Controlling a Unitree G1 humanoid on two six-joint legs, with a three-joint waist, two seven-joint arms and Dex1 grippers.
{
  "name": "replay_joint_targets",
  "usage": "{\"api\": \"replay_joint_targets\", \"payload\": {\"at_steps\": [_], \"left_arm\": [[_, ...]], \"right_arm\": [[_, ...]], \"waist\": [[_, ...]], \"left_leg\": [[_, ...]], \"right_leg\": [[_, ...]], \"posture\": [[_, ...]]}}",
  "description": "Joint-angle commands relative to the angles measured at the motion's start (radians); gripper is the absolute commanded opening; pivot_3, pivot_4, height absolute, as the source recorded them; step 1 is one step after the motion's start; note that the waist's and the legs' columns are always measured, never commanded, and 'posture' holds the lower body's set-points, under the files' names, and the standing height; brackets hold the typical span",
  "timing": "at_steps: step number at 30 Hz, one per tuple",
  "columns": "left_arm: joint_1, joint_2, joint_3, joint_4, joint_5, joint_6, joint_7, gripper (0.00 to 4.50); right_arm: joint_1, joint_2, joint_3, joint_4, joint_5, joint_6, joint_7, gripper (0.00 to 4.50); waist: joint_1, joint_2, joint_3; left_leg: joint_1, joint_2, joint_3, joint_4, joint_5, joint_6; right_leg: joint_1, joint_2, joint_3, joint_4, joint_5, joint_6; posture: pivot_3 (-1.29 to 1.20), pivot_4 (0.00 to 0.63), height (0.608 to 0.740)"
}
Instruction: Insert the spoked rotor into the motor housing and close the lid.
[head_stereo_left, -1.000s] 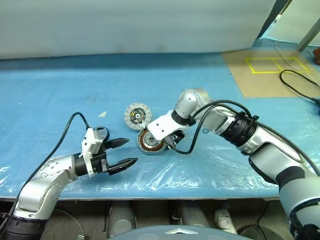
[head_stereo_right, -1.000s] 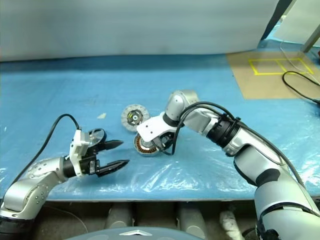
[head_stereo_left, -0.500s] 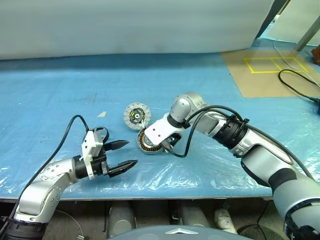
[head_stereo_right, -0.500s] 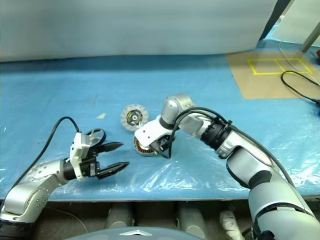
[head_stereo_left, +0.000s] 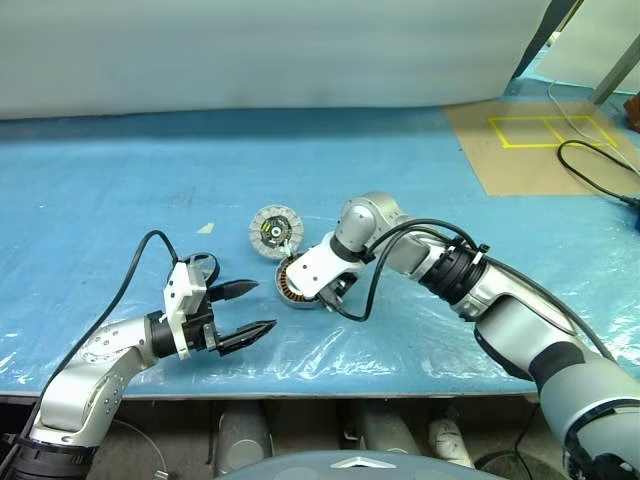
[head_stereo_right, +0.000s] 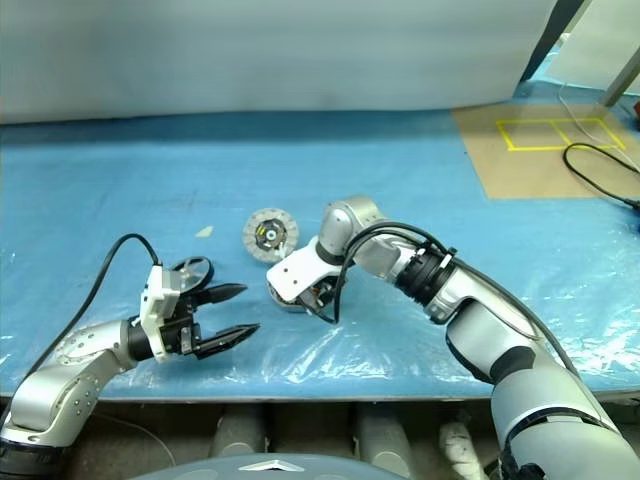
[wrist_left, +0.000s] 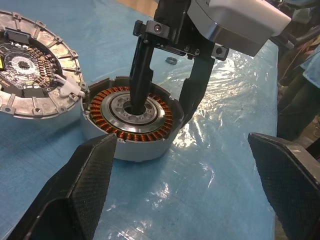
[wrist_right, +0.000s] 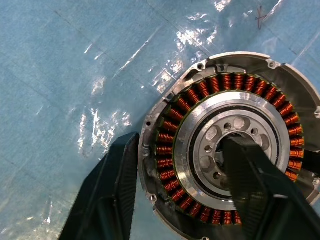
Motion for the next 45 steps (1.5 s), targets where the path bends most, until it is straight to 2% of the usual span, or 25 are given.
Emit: {"api": "replay_joint_targets", "payload": {"at_steps": [1, 8, 19, 32, 36, 40, 45], "left_arm": [[-0.003, 0.004, 0.007, -0.013, 0.000, -0.020, -0.010, 4.45], [-0.004, -0.008, -0.001, -0.008, 0.004, -0.026, -0.006, 4.45], [-0.060, -0.033, -0.035, 0.055, 0.028, -0.045, -0.024, 4.45], [-0.059, -0.031, -0.034, 0.055, 0.032, -0.048, -0.031, 4.45], [-0.040, -0.029, -0.030, 0.037, 0.028, -0.046, -0.026, 4.45], [-0.032, -0.027, -0.026, 0.030, 0.027, -0.044, -0.023, 4.45], [-0.032, -0.024, -0.020, 0.032, 0.027, -0.046, -0.025, 4.45]], "right_arm": [[0.004, 0.003, -0.015, 0.002, -0.022, 0.025, 0.019, 2.02], [-0.010, 0.015, -0.038, 0.007, -0.047, 0.147, 0.023, 2.02], [0.000, -0.084, -0.053, -0.123, -0.031, 0.315, 0.109, 2.02], [-0.019, 0.087, -0.001, -0.102, -0.002, 0.692, 0.098, 2.02], [-0.026, 0.091, 0.012, -0.102, 0.003, 0.710, 0.097, 2.02], [-0.022, 0.083, 0.018, -0.106, -0.001, 0.635, 0.083, 2.02], [-0.028, 0.074, 0.020, -0.114, 0.007, 0.654, 0.092, 3.61]], "waist": [[0.000, 0.000, 0.000], [0.001, 0.000, 0.000], [0.003, 0.000, 0.000], [-0.001, 0.000, 0.000], [0.000, 0.000, 0.000], [0.000, 0.000, 0.000], [-0.001, 0.000, 0.000]], "left_leg": [[0.000, 0.000, 0.000, 0.000, 0.000, 0.000], [0.000, 0.000, 0.000, 0.000, 0.000, 0.000], [-0.001, 0.000, 0.000, 0.000, 0.000, 0.000], [0.001, 0.001, 0.000, 0.000, 0.000, 0.000], [0.001, 0.001, 0.000, 0.000, 0.000, 0.000], [0.001, 0.001, 0.000, 0.000, 0.000, 0.000], [0.001, 0.001, 0.000, 0.000, 0.000, 0.000]], "right_leg": [[0.000, 0.000, 0.000, 0.000, 0.000, 0.000], [0.000, 0.000, 0.000, 0.000, 0.000, 0.000], [0.000, 0.000, 0.000, 0.000, 0.000, 0.000], [0.000, 0.001, 0.000, 0.000, 0.000, 0.000], [0.000, 0.000, 0.000, 0.000, 0.000, 0.000], [0.000, 0.000, 0.000, 0.000, 0.000, 0.000], [0.000, 0.000, 0.000, 0.001, 0.000, 0.000]], "posture": [[0.00, 0.150, 0.740], [0.00, 0.150, 0.740], [0.00, 0.150, 0.740], [0.00, 0.150, 0.740], [0.00, 0.150, 0.740], [0.00, 0.150, 0.740], [0.00, 0.150, 0.740]]}}
